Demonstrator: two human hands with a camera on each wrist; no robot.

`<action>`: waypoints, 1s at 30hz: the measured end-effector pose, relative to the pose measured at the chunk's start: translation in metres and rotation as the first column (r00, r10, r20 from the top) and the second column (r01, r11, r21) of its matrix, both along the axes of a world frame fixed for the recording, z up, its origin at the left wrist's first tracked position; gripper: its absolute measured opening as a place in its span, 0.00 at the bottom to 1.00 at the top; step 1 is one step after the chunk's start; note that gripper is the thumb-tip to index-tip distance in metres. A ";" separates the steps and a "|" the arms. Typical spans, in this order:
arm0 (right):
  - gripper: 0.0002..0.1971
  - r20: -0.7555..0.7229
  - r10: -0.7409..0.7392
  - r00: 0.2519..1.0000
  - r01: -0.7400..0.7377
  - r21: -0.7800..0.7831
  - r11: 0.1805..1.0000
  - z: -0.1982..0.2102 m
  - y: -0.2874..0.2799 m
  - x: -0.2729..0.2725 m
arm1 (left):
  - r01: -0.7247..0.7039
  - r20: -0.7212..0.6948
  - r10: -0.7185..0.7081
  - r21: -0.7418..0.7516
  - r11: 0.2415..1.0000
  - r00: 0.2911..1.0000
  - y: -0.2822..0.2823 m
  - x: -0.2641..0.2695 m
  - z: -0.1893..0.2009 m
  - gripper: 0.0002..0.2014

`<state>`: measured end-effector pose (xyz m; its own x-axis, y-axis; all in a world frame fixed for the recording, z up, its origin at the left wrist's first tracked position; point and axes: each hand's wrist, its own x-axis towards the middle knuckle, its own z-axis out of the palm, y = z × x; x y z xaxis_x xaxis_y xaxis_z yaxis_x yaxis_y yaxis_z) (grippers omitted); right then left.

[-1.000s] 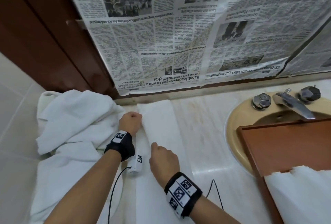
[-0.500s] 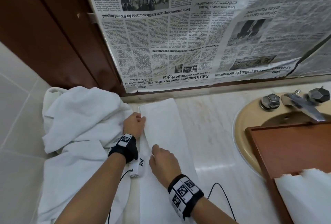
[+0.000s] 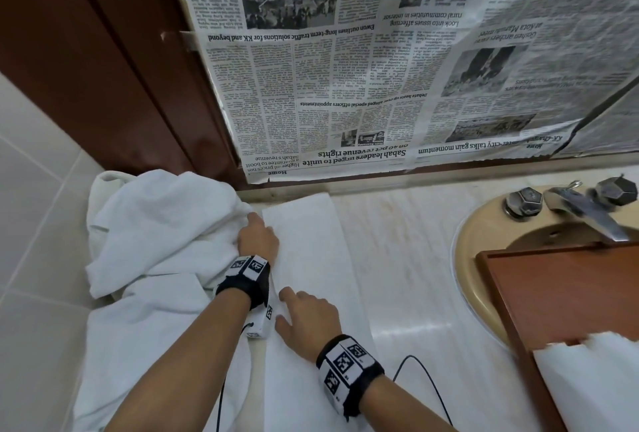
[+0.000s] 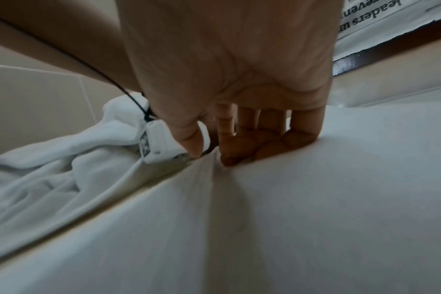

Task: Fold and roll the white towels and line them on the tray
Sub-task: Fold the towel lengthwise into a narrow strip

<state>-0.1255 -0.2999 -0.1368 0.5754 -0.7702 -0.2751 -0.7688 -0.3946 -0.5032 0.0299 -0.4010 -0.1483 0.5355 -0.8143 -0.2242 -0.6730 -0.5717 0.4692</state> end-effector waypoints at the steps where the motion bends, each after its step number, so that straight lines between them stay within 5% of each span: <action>1: 0.19 0.016 -0.008 1.000 0.007 0.047 0.999 0.003 0.000 -0.004 | 0.011 -0.003 -0.011 -0.022 1.000 1.000 0.001 -0.001 0.000 0.16; 4: 0.17 0.116 -0.151 0.982 0.140 0.098 0.985 0.016 -0.018 -0.023 | 0.066 -0.008 -0.068 -0.151 0.986 0.998 0.009 -0.005 -0.002 0.18; 6: 0.15 0.109 -0.188 0.976 0.196 -0.067 0.978 0.017 -0.045 -0.034 | 0.144 0.062 -0.136 -0.154 0.978 0.989 0.018 -0.008 -0.006 0.21; 10: 0.21 0.003 0.007 1.000 -0.006 -0.317 0.949 -0.001 -0.101 -0.028 | 0.285 0.214 -0.278 -0.003 0.959 0.937 0.034 -0.018 -0.019 0.25; 16: 0.29 -0.319 0.196 0.927 -0.236 -0.090 0.968 -0.029 -0.148 -0.018 | 0.269 0.258 -0.315 0.197 0.943 0.913 0.028 -0.018 -0.026 0.27; 20: 0.30 -0.340 0.022 0.940 -0.057 -0.094 0.994 -0.029 -0.163 -0.044 | 0.221 0.206 -0.262 0.202 0.954 0.943 0.024 -0.016 -0.026 0.27; 23: 0.30 -0.338 -0.057 0.940 0.004 -0.153 0.988 -0.022 -0.148 -0.055 | 0.197 0.196 -0.238 0.207 0.958 0.951 0.022 -0.019 -0.026 0.27; 26: 0.32 -0.247 0.044 0.968 -0.095 -0.199 0.975 -0.023 -0.092 -0.064 | 0.218 0.181 -0.258 0.214 0.952 0.949 0.022 -0.020 -0.025 0.27; 30: 0.33 -0.255 0.083 0.963 -0.108 -0.085 0.991 -0.037 -0.038 -0.090 | 0.241 0.184 -0.282 0.214 0.947 0.942 0.025 -0.024 -0.025 0.26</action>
